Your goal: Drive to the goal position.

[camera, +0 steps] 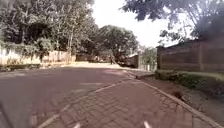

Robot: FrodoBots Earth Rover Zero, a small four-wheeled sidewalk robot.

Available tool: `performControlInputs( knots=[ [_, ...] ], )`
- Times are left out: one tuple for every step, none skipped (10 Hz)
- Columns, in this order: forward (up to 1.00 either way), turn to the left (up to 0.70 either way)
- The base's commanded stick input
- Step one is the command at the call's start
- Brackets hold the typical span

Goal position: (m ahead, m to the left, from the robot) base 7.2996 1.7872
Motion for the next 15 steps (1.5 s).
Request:
performControlInputs(
  knots=[
    [0.7,0.0],
    [0.7,0.0],
    [0.7,0.0],
    [0.7,0.0],
    [0.7,0.0],
    [0.7,0.0],
    [0.7,0.0],
    [0.7,0.0],
    [0.7,0.0],
    [0.7,0.0],
    [0.7,0.0],
    [0.7,0.0],
    [0.7,0.0],
    [0.7,0.0],
    [0.7,0.0]
  ],
)
